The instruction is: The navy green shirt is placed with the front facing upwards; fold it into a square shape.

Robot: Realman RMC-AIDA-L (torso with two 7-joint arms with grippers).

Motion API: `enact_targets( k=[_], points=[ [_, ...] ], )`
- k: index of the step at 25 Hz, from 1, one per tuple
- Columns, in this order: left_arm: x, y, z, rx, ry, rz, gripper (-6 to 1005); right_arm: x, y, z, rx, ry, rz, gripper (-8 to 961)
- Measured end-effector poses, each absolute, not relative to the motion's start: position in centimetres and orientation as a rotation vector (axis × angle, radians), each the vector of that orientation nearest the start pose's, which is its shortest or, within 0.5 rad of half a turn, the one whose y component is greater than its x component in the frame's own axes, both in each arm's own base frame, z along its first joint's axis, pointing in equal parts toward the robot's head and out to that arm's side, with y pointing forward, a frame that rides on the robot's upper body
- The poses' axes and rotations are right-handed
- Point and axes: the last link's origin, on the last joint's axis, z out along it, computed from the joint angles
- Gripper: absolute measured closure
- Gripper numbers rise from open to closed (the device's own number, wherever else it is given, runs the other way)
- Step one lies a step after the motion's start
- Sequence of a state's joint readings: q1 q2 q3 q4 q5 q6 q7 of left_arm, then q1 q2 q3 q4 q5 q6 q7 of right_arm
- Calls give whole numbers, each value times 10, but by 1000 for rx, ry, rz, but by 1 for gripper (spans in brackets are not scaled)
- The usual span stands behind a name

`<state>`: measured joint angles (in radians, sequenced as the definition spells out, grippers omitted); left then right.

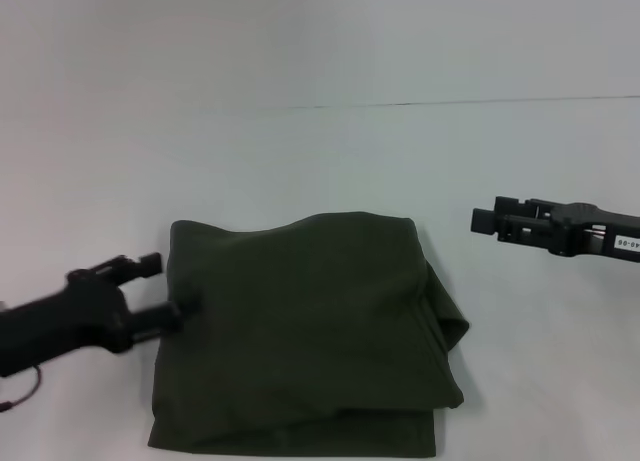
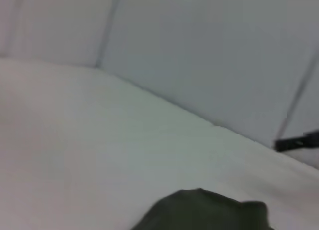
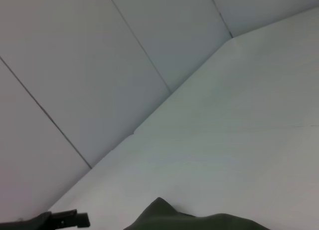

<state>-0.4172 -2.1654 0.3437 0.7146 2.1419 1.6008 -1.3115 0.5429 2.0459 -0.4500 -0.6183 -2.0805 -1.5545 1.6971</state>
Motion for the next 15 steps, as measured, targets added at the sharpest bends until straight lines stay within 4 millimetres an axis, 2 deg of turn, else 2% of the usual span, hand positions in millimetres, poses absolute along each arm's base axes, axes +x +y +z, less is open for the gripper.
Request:
enact_targets(
  k=[2,5,9,14,15],
  points=[
    [-304,286,-7,-2534,-656,-751,229,288,339,26,-2447,1152,834,149],
    [-301,284,-20,-2582,-563,-731,170,289,338,24,-2442,1162,830,150],
    [-300,287,-31,-2590,-518,-703,90,290,337,21,-2447,1160,834,150],
    [-302,289,-34,-2562,-474,-684,78,289,337,19,-2447,1160,836,151],
    [-305,290,-41,-2552,-466,-654,76,289,337,19,-2447,1160,836,151]
  ],
)
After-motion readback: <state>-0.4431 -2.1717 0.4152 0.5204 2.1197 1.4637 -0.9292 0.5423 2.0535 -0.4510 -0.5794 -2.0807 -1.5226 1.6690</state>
